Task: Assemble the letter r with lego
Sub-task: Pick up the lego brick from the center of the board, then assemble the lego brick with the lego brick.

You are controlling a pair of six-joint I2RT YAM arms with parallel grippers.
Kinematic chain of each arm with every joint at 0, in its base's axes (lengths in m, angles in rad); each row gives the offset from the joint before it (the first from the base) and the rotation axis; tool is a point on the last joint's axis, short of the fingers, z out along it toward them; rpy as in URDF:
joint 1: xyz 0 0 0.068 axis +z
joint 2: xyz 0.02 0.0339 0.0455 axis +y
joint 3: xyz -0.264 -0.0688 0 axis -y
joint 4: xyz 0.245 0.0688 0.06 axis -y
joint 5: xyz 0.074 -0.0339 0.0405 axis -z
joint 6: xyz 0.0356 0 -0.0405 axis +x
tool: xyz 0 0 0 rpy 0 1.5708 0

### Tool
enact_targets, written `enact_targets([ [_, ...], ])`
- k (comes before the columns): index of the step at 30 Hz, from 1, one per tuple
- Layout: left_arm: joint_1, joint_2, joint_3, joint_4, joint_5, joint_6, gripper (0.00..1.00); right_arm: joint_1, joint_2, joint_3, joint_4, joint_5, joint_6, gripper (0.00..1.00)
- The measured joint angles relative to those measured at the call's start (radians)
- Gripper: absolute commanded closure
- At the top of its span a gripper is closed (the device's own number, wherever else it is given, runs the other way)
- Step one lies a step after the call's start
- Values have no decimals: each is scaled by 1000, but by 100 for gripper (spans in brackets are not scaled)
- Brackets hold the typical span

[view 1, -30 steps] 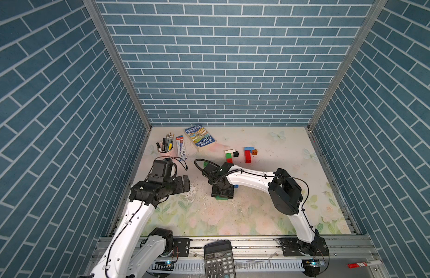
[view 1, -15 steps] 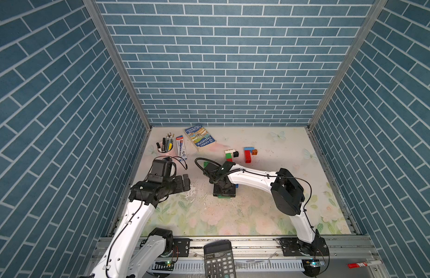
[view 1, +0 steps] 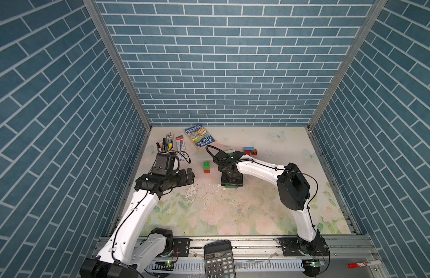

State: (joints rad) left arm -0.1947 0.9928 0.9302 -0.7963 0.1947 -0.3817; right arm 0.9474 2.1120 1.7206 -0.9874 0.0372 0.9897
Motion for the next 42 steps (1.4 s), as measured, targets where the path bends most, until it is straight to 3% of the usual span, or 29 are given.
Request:
enact_targets([
  [8,0,40,14,27,9,1,0,-18,0,59,2,-13,-12,69],
  [42,0,47,14,27,6,20,0,-39,19,12,44,-59,-11,71],
])
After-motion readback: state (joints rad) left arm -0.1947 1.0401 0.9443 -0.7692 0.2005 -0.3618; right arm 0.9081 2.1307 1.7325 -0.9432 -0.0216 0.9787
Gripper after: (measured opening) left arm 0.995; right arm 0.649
